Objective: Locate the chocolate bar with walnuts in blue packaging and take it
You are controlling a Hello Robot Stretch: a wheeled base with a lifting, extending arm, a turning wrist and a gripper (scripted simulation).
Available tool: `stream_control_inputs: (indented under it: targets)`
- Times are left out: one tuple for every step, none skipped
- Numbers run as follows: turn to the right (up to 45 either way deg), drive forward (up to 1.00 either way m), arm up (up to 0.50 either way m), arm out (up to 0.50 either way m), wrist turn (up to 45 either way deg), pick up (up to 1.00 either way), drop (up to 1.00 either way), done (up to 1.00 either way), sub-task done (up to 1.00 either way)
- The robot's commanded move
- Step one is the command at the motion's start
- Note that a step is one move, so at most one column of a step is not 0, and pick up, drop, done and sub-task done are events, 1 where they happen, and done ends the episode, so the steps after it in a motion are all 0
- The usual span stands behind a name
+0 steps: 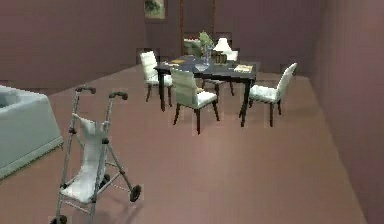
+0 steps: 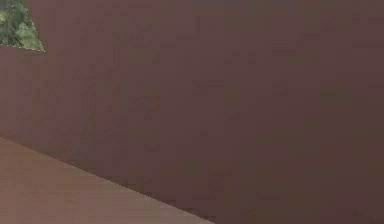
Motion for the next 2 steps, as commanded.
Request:
stream_control_inputs:
  targets:
    - [3.0, 0.0, 0.0, 0.0, 0.0, 0.0, 0.0, 0.0, 0.0]
    - [0.0, 1.0, 0.0, 0.0, 0.0, 0.0, 0.0, 0.0, 0.0]
